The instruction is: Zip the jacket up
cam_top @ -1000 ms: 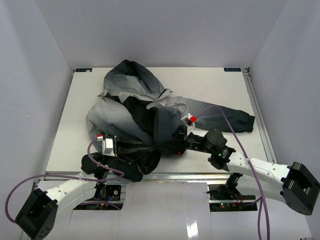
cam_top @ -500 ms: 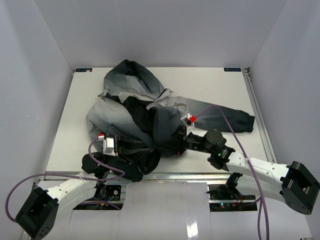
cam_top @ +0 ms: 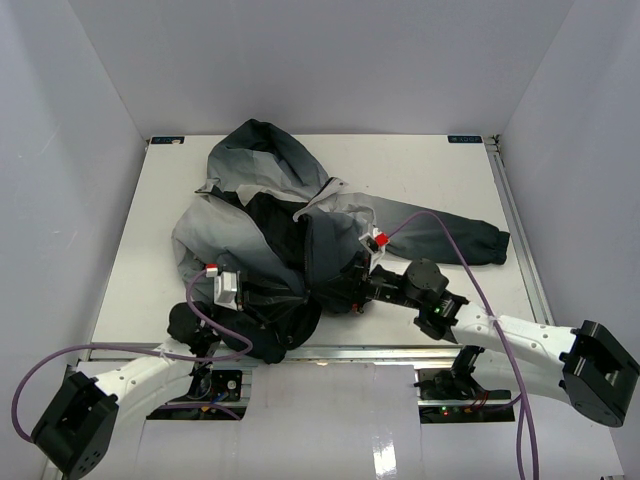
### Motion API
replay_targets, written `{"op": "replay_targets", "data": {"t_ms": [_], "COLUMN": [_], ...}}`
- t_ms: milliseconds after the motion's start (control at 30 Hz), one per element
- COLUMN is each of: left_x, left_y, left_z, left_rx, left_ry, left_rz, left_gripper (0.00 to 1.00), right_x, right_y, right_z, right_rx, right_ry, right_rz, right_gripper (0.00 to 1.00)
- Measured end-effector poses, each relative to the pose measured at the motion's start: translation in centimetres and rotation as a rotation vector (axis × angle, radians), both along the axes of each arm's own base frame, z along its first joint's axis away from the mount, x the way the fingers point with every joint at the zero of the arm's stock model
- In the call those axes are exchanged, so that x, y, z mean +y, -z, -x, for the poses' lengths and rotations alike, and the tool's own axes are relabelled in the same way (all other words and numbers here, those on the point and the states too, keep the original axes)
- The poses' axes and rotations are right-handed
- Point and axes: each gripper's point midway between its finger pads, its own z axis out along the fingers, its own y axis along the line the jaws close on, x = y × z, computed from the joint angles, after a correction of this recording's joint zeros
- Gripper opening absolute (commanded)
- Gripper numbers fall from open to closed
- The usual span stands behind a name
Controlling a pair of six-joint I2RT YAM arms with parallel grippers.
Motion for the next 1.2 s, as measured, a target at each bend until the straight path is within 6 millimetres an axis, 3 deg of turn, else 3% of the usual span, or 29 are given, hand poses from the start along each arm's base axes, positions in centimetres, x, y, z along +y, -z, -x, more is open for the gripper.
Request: {"op": "replay_targets", "data": {"t_ms": [100, 933, 1200], "left_x": [-0.1, -1.0, -1.0], "left_y": [0.4, 4.5, 4.6], "left_z": [0.0, -1.2, -1.8], "left_rx": [0.009, 0.172, 0.202], "left_ry": [0.004, -0.002, -0.024], "left_rz": [-0.016, -0.196, -0.208], "left_gripper": [0.0, 0.0, 0.0], "right_x": [0.2, -1.1, -1.4], "right_y": [0.3, 3.6, 3.6], "right_z": [-0.3, 0.0, 0.0], "right_rx": [-0.003, -0.087, -0.1], "right_ry": [0.016, 0.023, 0.032], "right_rz": [0.013, 0.18, 0.186], "right_gripper": [0.08, 0.08, 0.08]}}
